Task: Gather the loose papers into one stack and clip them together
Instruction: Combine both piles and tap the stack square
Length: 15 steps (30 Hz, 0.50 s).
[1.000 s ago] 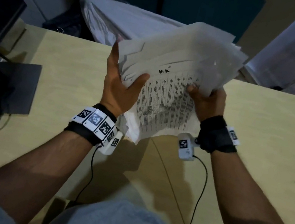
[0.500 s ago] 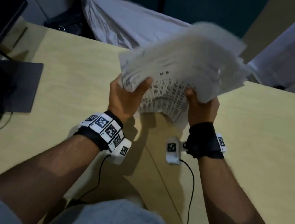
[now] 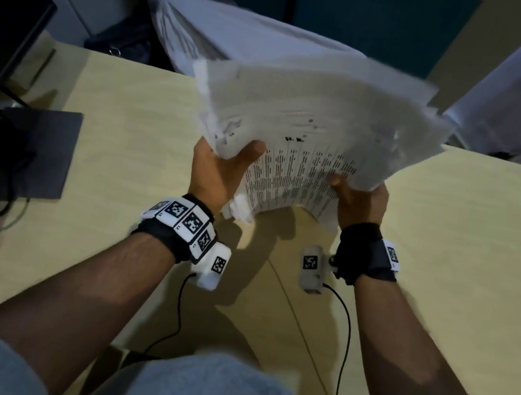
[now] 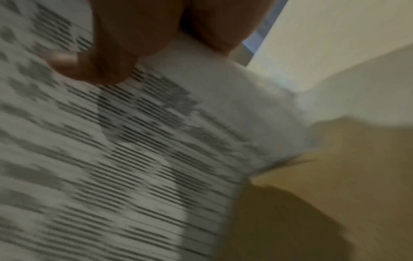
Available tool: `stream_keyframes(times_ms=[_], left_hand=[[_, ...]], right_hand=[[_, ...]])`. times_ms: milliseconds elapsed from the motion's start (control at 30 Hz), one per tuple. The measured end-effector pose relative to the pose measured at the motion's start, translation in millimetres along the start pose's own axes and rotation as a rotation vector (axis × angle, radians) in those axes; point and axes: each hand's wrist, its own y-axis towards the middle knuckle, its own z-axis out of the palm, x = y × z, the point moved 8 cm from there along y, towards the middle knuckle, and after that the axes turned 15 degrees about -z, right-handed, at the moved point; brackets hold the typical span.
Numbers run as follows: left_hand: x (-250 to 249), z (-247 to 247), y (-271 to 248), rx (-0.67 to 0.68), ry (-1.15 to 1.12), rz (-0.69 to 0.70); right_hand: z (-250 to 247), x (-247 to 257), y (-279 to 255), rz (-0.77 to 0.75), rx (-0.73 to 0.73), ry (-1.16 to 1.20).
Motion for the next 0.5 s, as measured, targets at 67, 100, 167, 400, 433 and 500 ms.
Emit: stream_keyframes(times_ms=[67,100,167,400,433,500], left_hand=[[14.3,-2.0,0.0,0.006,0.095,-0.032],[17.8,-2.0,-1.7,0.009,0.132,-0.028],[23.9,-5.8,-0.8,0.008,0.152,-0.015],[24.6,-0.2,7.9,-0.056,0.093,-0.069],[20.9,1.6,8.8,-0.045,0.047,-0.068],[15.2,-3.0,12.1,-0.073,0.006,-0.077]], right_hand=[[4.2,-22.6,-8.0,0.064,0.084,-0.09],[3.5,-28.5,-10.1,0.078,0.102,-0.112],[0.3,-30.0,-10.3,0.082,0.081,-0.083],[10.3,-47.4,-14.3,0.07,0.233,-0.292],[10.1,-54.6,-14.7,0.091,0.297,-0.343],[3.9,-59.9,-18.6,0.129,0.39,-0.413]])
